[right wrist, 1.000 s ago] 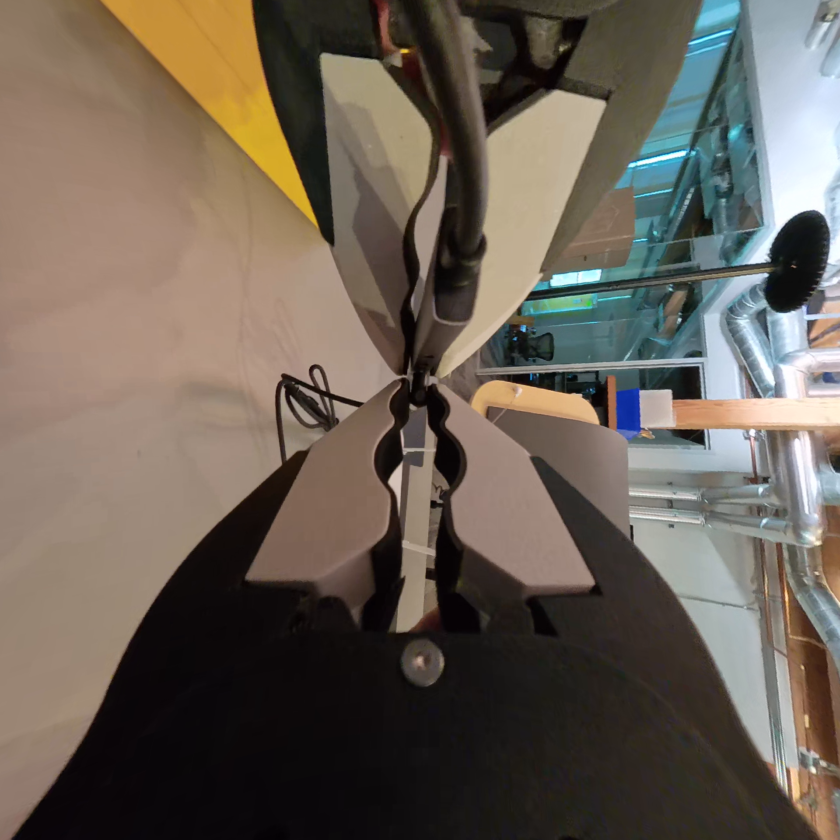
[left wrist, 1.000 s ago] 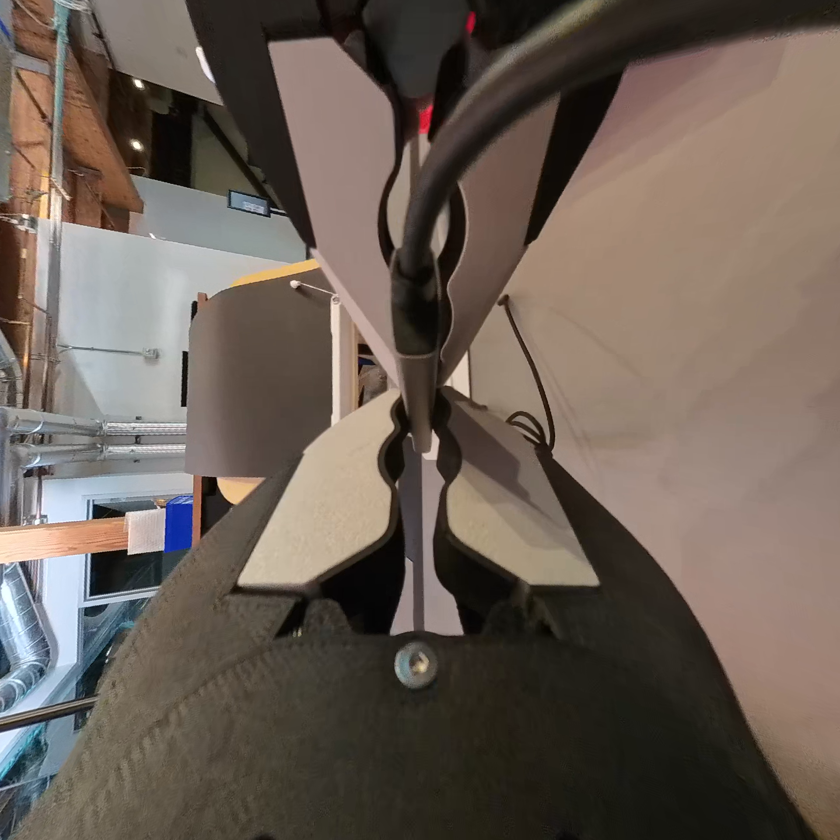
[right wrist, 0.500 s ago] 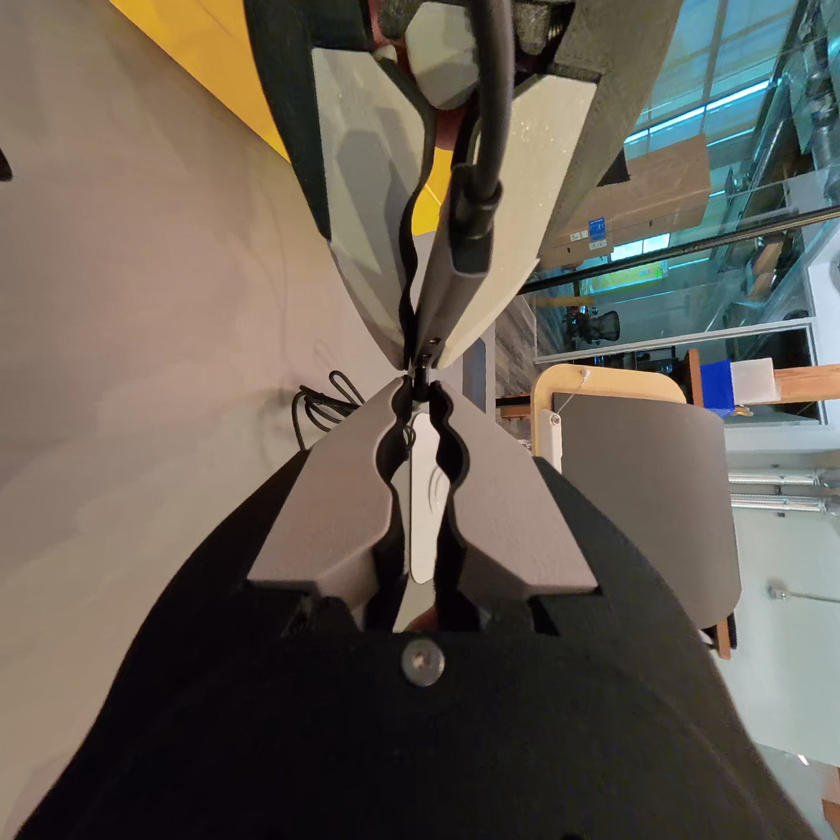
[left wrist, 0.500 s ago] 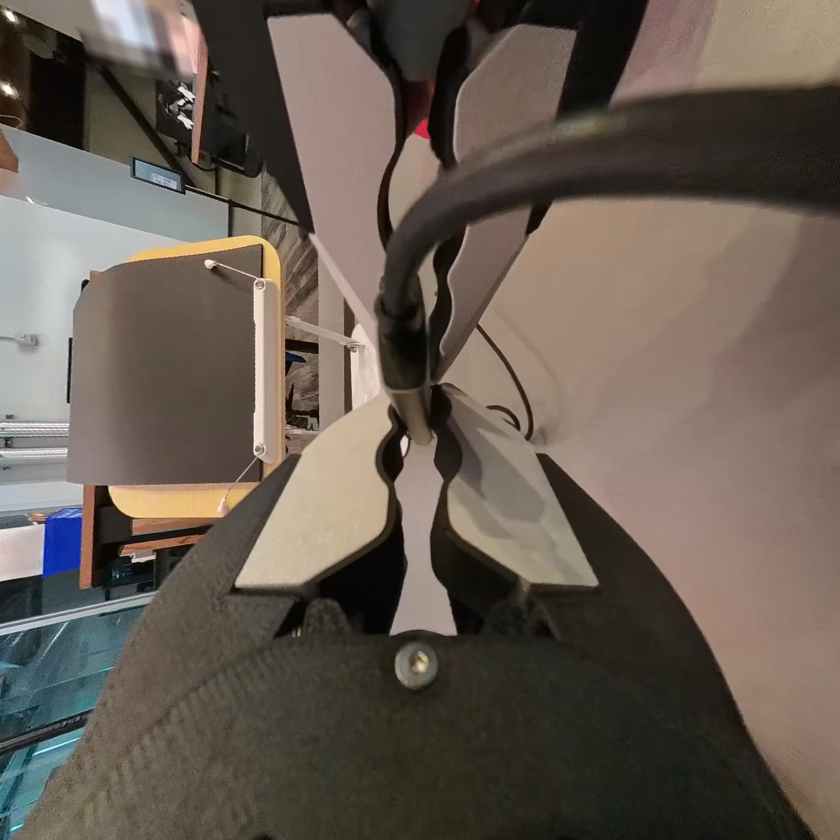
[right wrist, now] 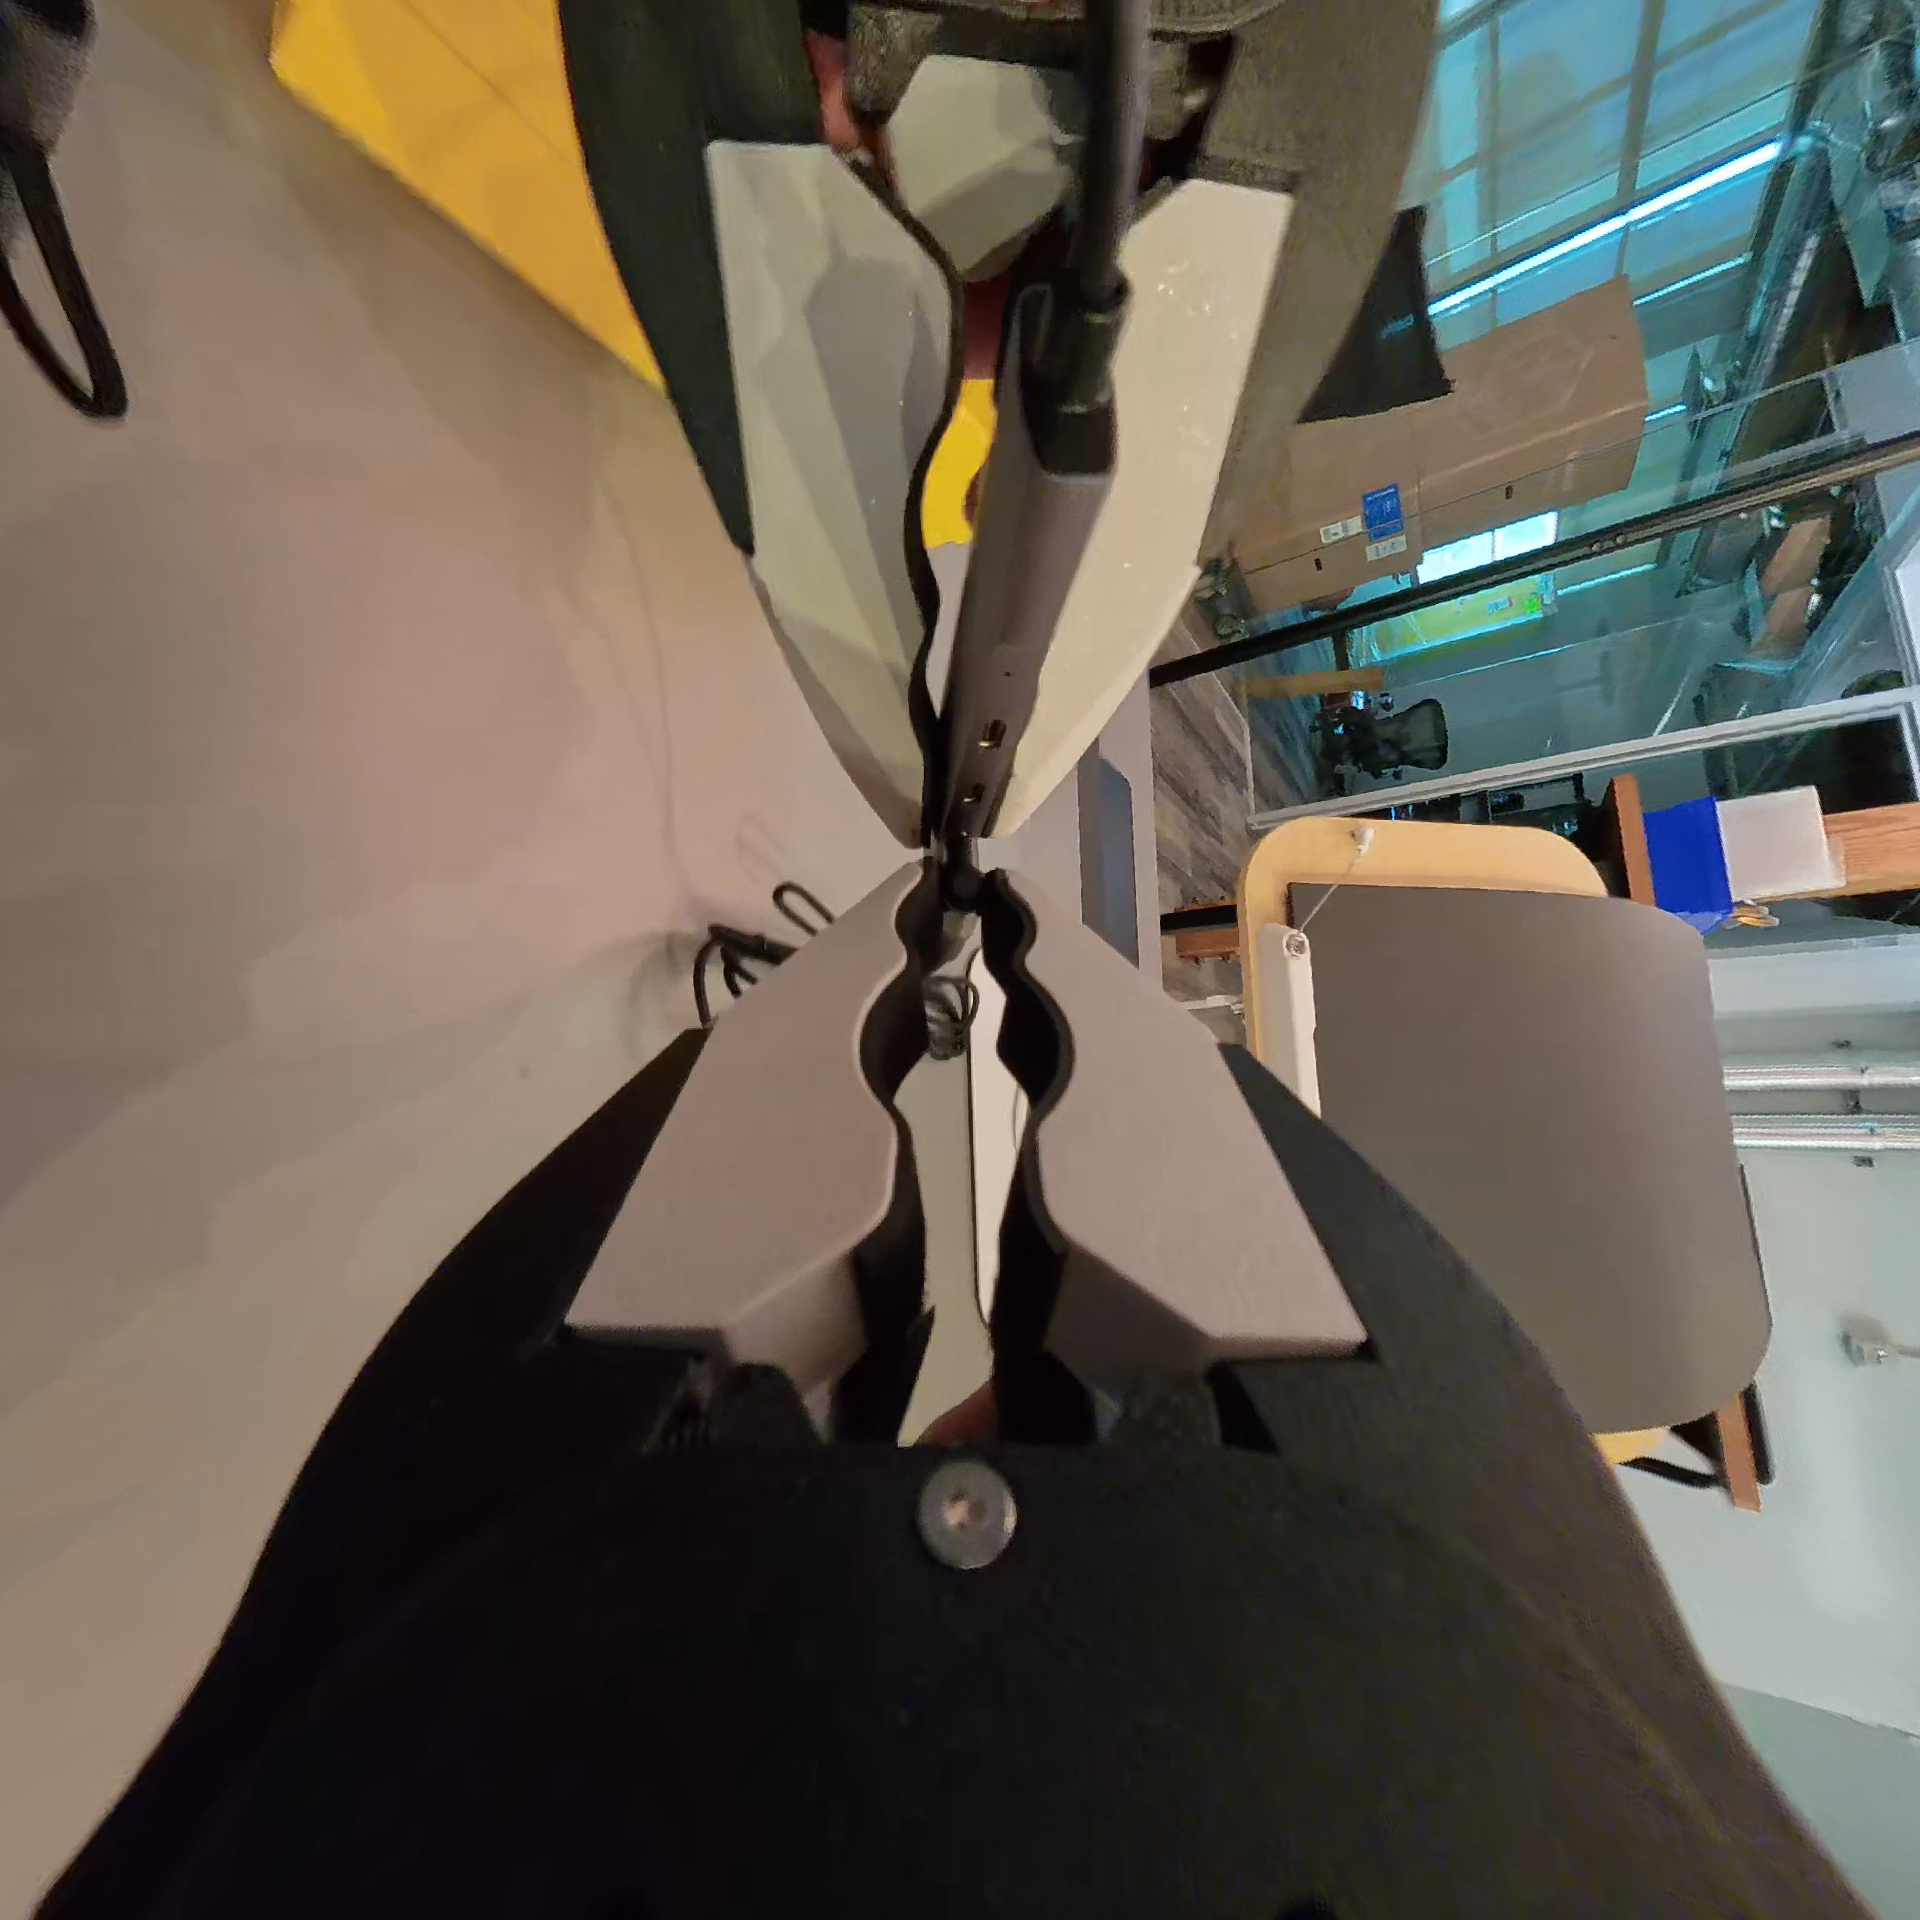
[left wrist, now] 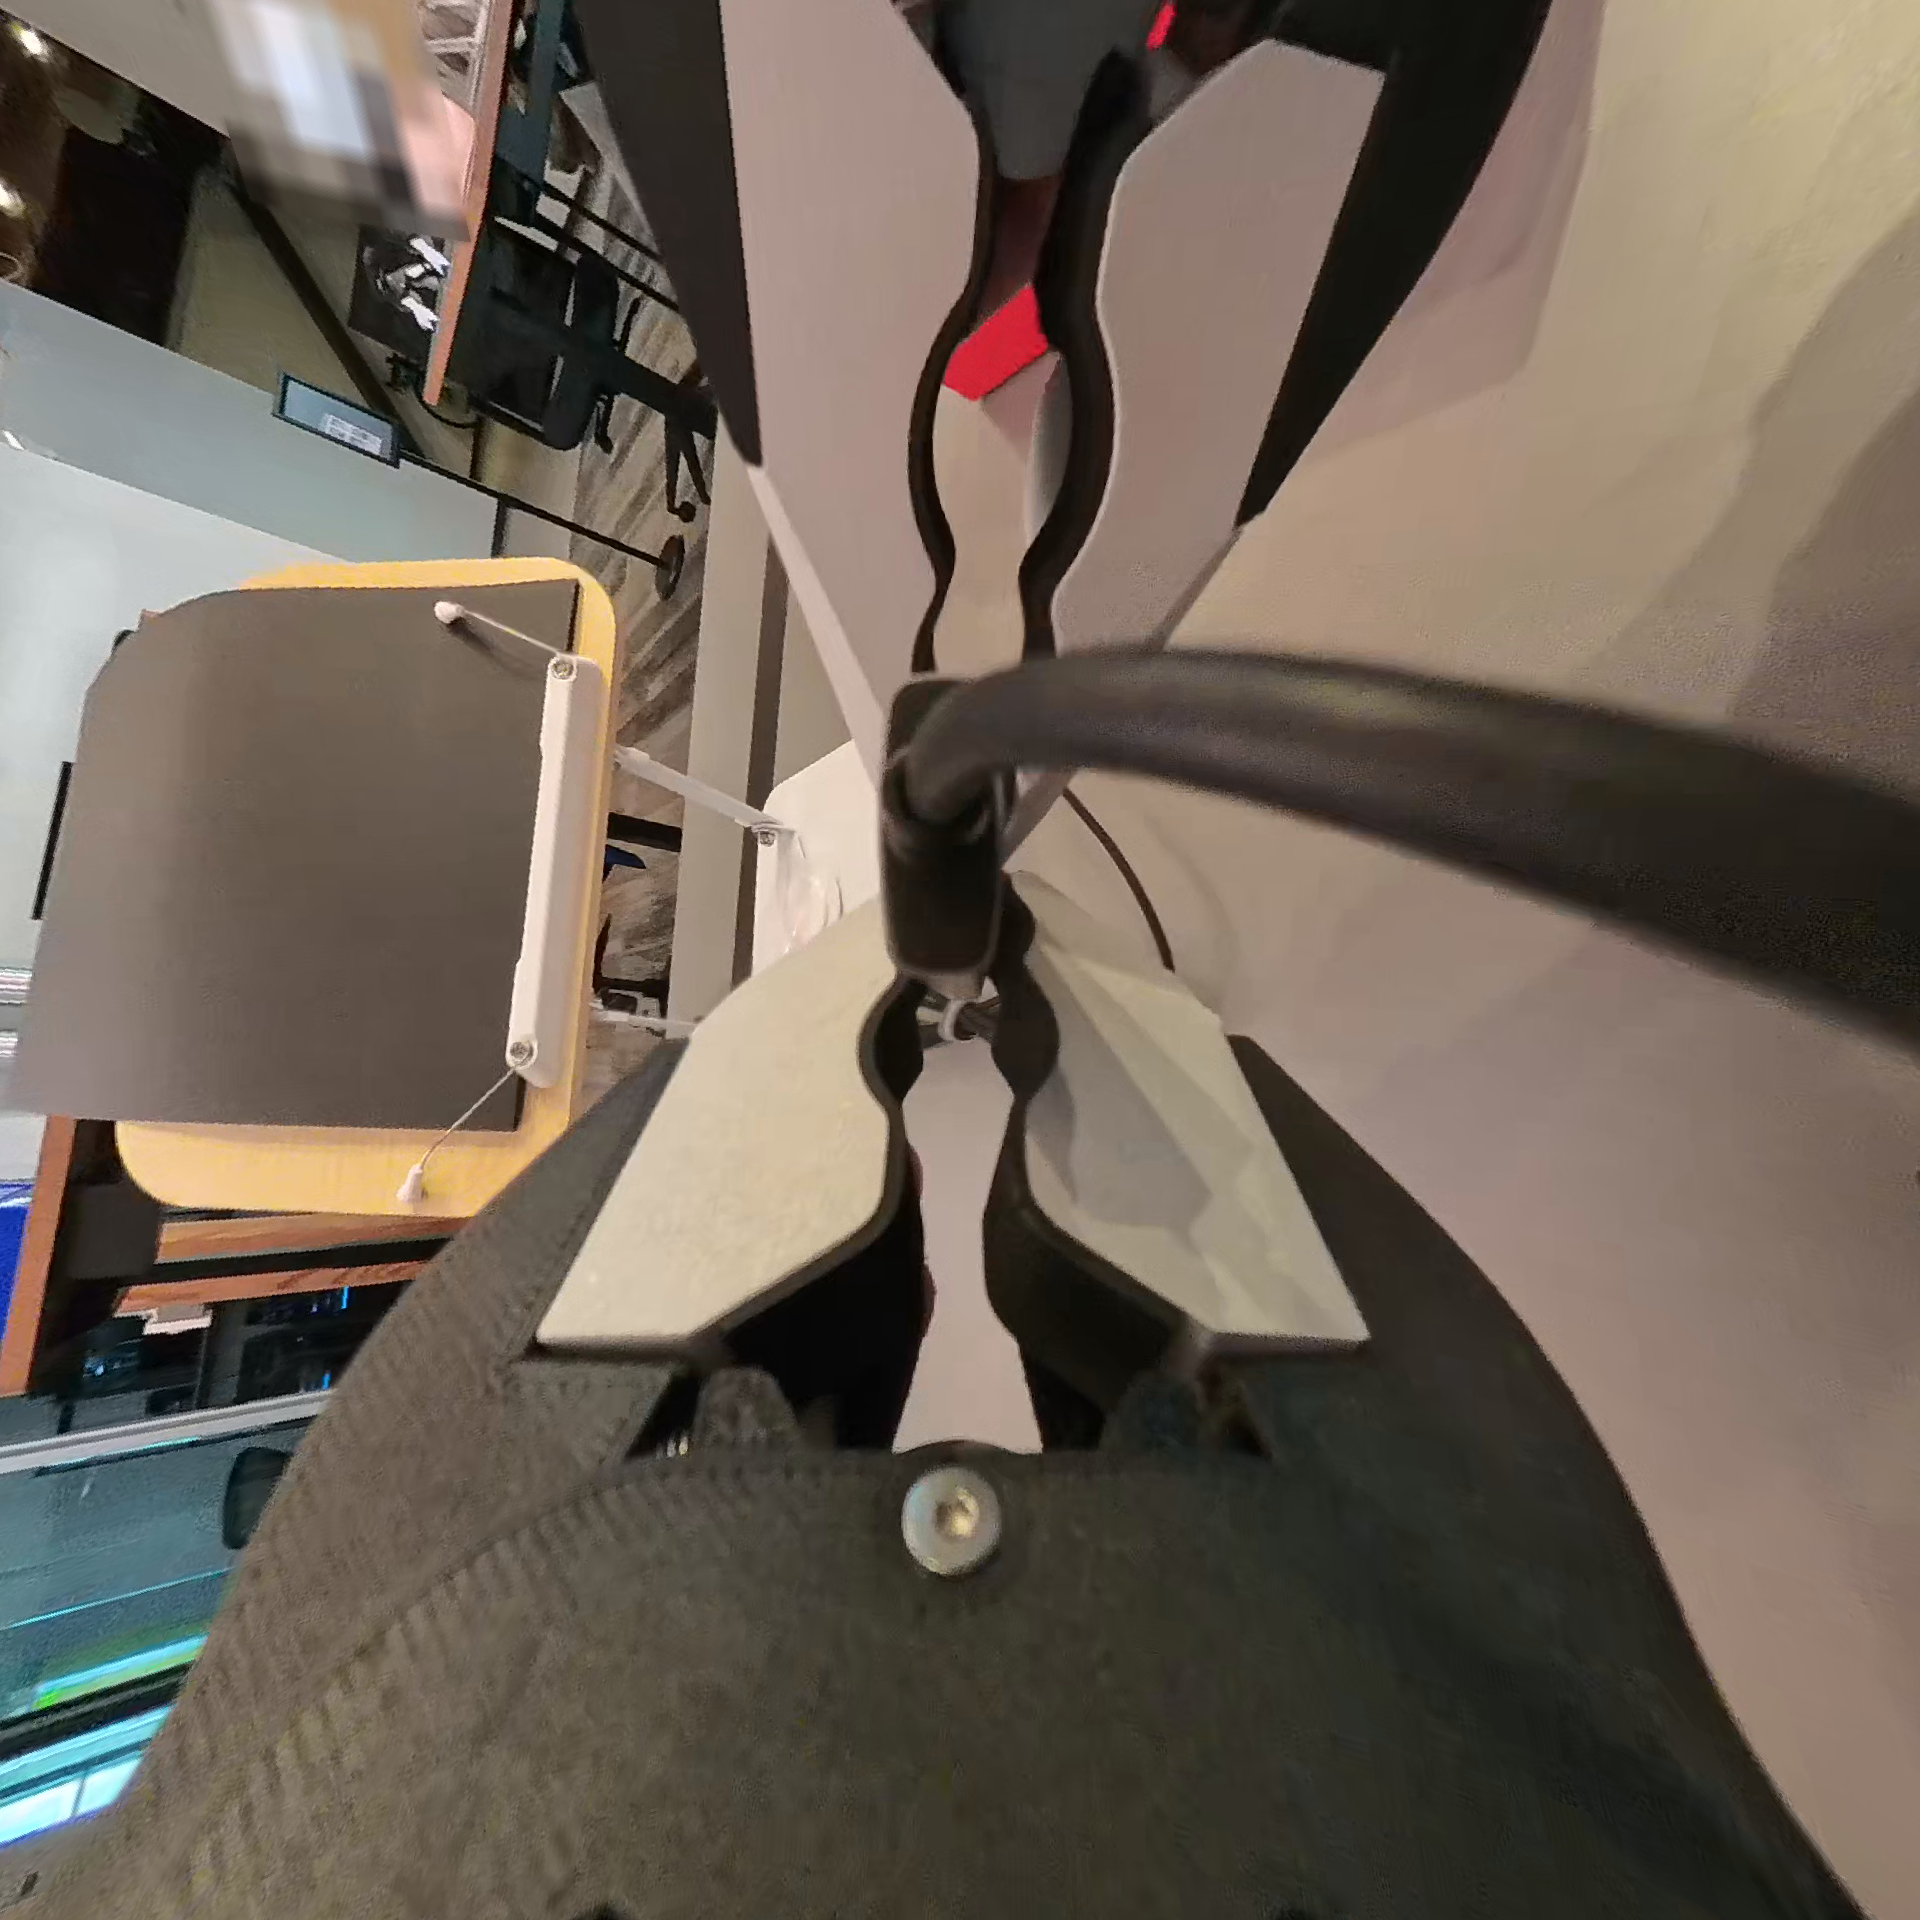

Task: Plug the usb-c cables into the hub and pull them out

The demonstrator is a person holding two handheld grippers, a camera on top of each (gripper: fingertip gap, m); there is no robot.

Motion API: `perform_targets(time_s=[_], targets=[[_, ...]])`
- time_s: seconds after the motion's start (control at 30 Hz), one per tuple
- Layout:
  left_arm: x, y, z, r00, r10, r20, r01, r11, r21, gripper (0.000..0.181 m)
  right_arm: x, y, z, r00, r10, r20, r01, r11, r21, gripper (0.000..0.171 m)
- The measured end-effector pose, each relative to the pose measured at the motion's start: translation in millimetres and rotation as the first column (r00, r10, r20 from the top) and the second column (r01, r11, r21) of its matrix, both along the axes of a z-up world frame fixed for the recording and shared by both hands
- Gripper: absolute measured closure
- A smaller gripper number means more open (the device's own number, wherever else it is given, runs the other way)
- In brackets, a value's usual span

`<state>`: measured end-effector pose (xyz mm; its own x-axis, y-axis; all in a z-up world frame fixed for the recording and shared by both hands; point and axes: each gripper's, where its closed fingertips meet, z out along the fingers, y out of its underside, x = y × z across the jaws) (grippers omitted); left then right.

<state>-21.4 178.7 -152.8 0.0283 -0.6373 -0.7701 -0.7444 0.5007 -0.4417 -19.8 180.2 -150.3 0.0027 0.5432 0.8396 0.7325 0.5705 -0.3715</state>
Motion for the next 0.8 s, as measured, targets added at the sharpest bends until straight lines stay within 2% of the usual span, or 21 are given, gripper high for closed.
perform_targets(time_s=[0.1,0.17,0.27,0.3,0.47,0.67,0.73,0.77,0.8], targets=[[-0.7,-1.6,10.7,1.0,-0.002,0.011,0.001,0.999,0.039,0.172,-3.1,-0.9,9.3,0.994,0.005,-0.106,-0.008,1.0,-0.027,0.166],[-1.5,1.5,13.3,0.999,0.032,-0.024,-0.029,0.992,0.125,0.172,-3.5,2.9,11.8,0.994,-0.029,-0.109,0.028,1.0,-0.01,0.163],[3.3,-2.8,14.5,0.998,0.034,-0.049,-0.025,0.983,0.181,0.172,-1.3,5.3,9.8,0.993,-0.048,-0.104,0.04,0.996,-0.076,0.148],[5.5,-4.1,15.6,0.998,0.037,-0.054,-0.026,0.98,0.198,0.172,-0.9,6.0,7.8,0.995,-0.049,-0.088,0.042,0.996,-0.08,0.147],[5.6,-1.8,13.7,0.991,0.086,-0.099,-0.062,0.973,0.223,0.172,-0.8,11.0,4.9,0.994,-0.109,-0.033,0.109,0.994,0.005,0.167],[8.9,-1.4,16.1,0.994,0.081,-0.07,-0.062,0.968,0.242,0.171,2.0,10.4,11.7,0.991,-0.128,-0.043,0.13,0.989,0.067,0.166],[7.6,4.8,13.3,0.994,0.087,-0.062,-0.068,0.964,0.258,0.158,0.2,7.3,15.9,0.991,-0.113,-0.077,0.117,0.991,0.056,0.167],[6.7,8.0,10.7,0.993,0.092,-0.068,-0.071,0.961,0.268,0.158,-0.2,6.7,15.7,0.991,-0.114,-0.072,0.118,0.991,0.056,0.166],[6.3,9.5,11.8,0.994,0.098,-0.053,-0.079,0.958,0.277,0.168,-0.6,7.0,14.3,0.991,-0.118,-0.061,0.122,0.99,0.063,0.167]])
